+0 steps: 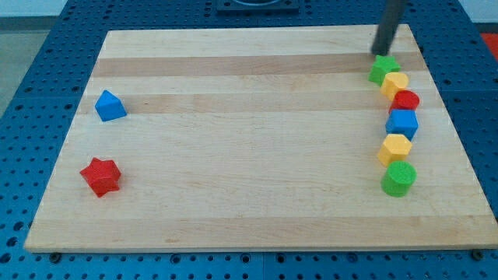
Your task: Move the blue triangle diagonally top right to the red star
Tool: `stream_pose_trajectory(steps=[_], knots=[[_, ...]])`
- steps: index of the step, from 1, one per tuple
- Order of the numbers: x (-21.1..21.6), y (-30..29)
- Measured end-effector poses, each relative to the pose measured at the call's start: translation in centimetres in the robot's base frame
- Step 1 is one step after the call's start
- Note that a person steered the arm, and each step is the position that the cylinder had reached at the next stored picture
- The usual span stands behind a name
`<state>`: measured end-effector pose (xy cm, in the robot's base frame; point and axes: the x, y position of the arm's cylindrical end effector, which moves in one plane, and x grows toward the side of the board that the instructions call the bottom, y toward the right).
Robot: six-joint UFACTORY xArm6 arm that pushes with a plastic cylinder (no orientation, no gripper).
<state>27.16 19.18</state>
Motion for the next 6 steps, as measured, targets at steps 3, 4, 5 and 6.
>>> stream_pose_trajectory(steps=[3,4,5,6], knots=[[6.3,-2.0],[5.6,0.1],[5.6,0.0],[4.7,-4.6]])
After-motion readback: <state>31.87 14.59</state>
